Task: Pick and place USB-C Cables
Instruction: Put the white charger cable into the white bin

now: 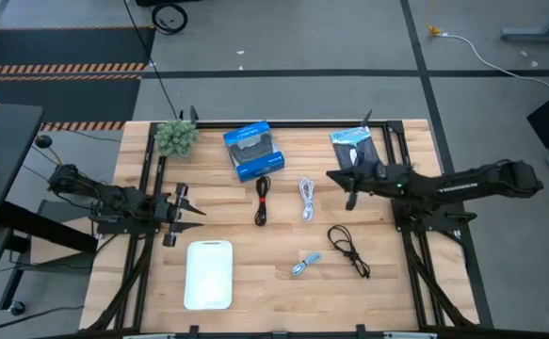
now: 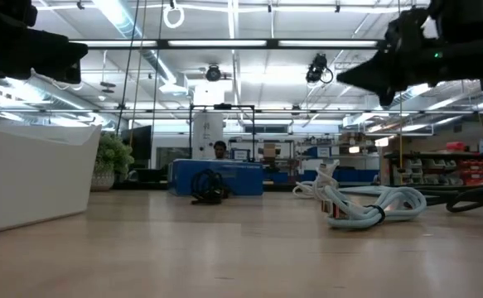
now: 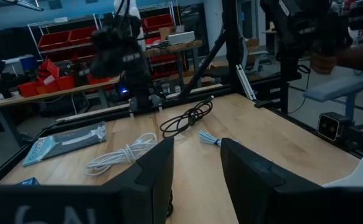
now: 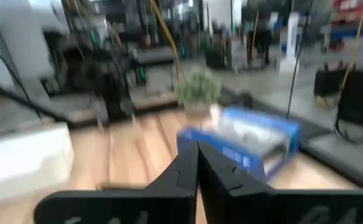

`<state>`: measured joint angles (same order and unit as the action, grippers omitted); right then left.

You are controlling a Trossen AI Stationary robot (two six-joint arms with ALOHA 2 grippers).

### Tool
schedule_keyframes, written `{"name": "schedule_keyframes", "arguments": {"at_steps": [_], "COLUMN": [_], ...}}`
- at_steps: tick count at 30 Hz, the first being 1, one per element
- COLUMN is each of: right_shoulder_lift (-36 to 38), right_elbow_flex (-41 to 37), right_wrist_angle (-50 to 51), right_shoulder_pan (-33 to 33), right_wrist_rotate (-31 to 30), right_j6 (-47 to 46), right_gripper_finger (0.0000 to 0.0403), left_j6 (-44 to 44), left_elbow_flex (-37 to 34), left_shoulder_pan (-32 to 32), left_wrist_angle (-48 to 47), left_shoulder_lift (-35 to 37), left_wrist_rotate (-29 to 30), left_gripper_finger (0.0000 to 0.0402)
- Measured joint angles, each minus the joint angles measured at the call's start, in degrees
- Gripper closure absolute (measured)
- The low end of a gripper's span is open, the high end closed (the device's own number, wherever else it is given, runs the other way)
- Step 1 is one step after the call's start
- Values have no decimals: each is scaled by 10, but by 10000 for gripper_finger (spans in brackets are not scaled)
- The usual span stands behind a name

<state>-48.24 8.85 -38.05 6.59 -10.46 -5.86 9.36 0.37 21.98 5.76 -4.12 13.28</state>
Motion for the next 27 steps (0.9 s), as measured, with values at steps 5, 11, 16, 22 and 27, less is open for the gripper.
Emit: {"name": "schedule_keyframes", "arguments": {"at_steps": [5,11,16,22,27], "right_shoulder_lift": [-84,-195,-276,-370,-430], "right_elbow_flex": [58,188,294,405,454], "right_wrist_angle": [119,348,496,661,705], "right_shoulder_pan": [0,-10,-26,-55,-80], "right_wrist_rotate": [1,5,-48,-94,-104], "right_j6": [-5,54,156,340,541], "right_gripper_finger": [386,370,316,215,161], "left_j6": [0,0,0,0,0], "left_elbow_flex": [0,0,0,0,0], "left_shoulder_pan": [0,0,0,0,0], "left_wrist_angle": [0,0,0,0,0], "left_shoulder_lift": [0,0,0,0,0], "left_wrist_rotate": [0,0,0,0,0], "left_gripper_finger": [260,260,260,260,260]}}
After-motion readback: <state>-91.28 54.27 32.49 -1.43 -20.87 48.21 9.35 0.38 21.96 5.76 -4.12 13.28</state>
